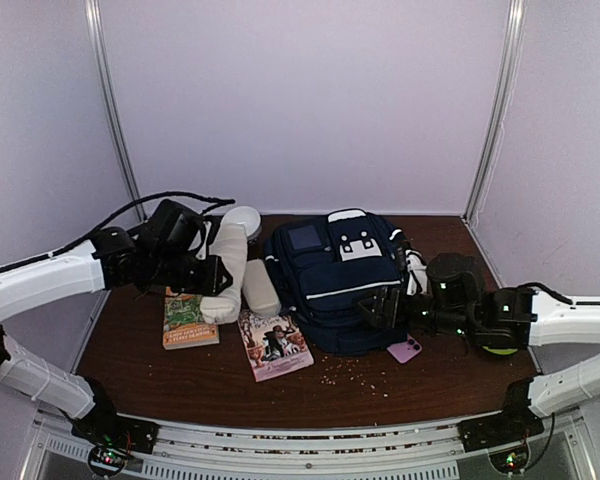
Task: Pack the student bag
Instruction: Pick up the stationery from the center of the board.
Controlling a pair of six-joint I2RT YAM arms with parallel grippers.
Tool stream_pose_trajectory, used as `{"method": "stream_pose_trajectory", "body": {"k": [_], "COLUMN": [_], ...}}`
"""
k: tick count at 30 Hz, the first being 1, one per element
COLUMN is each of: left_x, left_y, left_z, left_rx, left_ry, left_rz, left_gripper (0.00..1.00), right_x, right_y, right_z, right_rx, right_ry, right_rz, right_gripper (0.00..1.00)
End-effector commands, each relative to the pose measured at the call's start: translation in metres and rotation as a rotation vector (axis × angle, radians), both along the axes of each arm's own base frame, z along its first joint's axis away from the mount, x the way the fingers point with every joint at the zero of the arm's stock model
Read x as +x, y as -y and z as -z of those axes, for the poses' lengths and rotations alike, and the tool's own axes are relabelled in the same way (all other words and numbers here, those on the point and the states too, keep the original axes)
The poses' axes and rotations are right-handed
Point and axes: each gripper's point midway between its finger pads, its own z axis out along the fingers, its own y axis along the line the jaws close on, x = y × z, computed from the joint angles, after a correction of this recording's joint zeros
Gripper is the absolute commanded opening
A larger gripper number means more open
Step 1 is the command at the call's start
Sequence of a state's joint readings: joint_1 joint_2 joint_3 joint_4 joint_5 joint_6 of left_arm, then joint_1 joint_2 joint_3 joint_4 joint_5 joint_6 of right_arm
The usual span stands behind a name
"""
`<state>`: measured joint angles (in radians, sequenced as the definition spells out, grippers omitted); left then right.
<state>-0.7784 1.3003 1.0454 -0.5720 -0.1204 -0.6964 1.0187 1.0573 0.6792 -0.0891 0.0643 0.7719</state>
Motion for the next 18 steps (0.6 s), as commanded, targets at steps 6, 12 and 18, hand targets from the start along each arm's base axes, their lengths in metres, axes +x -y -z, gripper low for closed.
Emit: {"method": "stream_pose_trajectory", "body": {"k": [6, 12, 18], "left_x": [-0.021, -0.031, -0.033], "left_y": [0.077, 0.109, 0.121], "left_z": [-0.092, -0.109, -0.112], "left_rx": [-0.481, -0.587, -0.629], "left_ry": [0.103, 0.106, 0.104], "left_rz": [0.08, 0.087, 0.069], "left_gripper": [0.22, 0.23, 0.21], "right_x": [-0.028, -0.032, -0.034], "right_y": [-0.089, -0.101, -0.103], "right_z": [-0.069, -0.074, -0.071], "right_rx": [0.366, 0.344, 0.356], "right_ry": [0.003, 0.025, 0.014], "right_rz": [-0.183, -0.178, -0.181], "right_gripper": [0.72, 0.84, 0.84]}}
